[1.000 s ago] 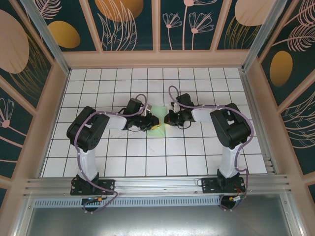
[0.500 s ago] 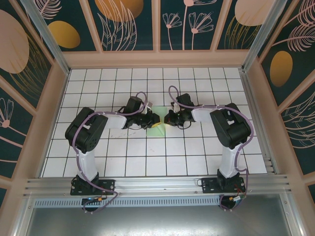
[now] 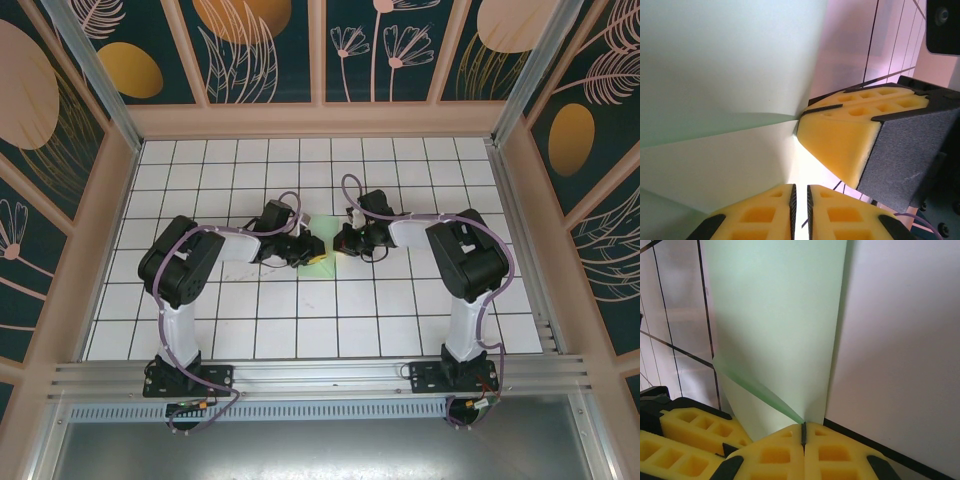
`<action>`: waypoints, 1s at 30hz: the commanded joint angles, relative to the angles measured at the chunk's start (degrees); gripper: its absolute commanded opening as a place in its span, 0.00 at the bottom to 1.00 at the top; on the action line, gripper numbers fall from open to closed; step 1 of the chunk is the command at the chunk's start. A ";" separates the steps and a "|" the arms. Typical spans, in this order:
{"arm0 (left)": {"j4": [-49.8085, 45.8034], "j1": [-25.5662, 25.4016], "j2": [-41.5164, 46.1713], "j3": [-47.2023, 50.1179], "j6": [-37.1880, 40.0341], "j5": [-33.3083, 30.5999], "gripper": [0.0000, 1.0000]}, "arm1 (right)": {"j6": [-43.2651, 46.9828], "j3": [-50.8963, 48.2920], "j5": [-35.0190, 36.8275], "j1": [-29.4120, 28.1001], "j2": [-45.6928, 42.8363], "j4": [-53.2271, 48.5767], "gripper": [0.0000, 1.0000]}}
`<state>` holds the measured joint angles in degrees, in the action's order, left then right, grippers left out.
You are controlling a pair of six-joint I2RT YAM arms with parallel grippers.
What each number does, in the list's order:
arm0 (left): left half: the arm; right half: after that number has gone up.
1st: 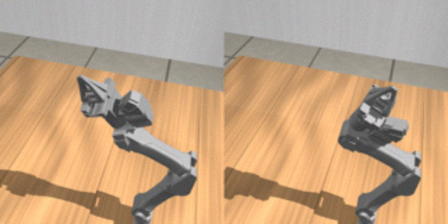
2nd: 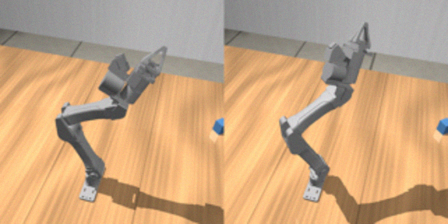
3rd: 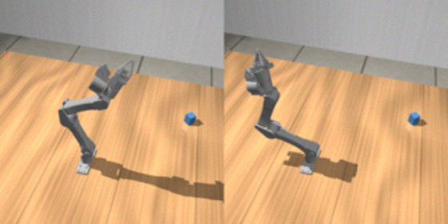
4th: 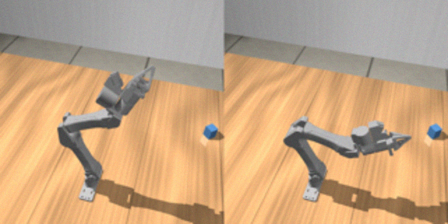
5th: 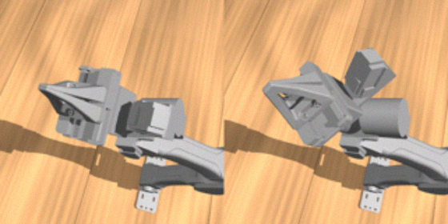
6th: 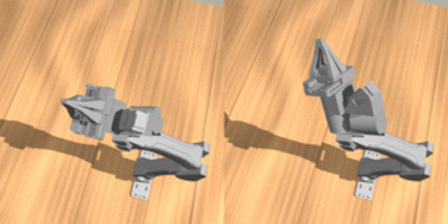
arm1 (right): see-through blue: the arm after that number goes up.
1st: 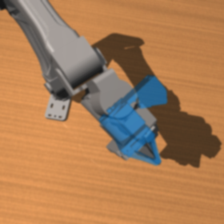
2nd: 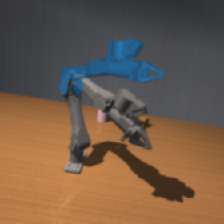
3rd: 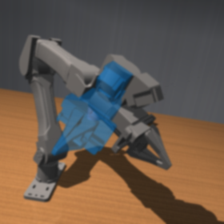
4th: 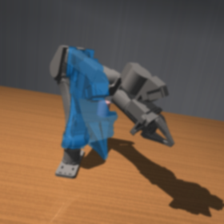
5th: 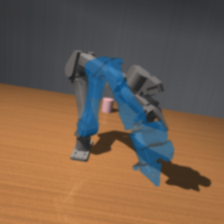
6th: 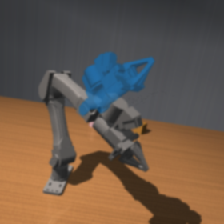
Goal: Fold a paper plane with a square sheet of paper (pick it up from the middle)
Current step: Fold the triangle a second time at the center of the table.
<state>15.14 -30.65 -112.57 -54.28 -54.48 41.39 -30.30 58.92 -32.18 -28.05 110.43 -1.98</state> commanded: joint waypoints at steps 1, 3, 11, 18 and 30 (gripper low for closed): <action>-2.06 -0.19 -0.98 -1.01 1.57 -0.84 0.17 | 0.97 1.60 -0.82 0.13 1.25 -1.16 0.03; -2.05 -0.15 -0.93 -0.99 1.57 -0.82 0.17 | 1.12 1.73 -0.62 0.06 1.34 -1.27 0.03; -3.00 -0.19 -1.27 -0.83 1.79 -1.55 0.17 | 1.12 1.92 -0.16 0.10 1.92 -1.89 0.03; -4.25 -0.19 -1.51 -0.44 1.91 -2.75 0.17 | 1.39 1.92 0.80 0.06 1.84 -2.52 0.03; -5.35 -0.24 -1.54 1.60 -0.55 -5.10 0.17 | 1.76 3.66 3.22 1.26 -0.45 -5.05 0.14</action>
<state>13.08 -30.76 -112.84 -54.30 -54.28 38.94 -29.76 60.82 -31.48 -28.01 110.85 -4.71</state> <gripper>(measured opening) 0.169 0.136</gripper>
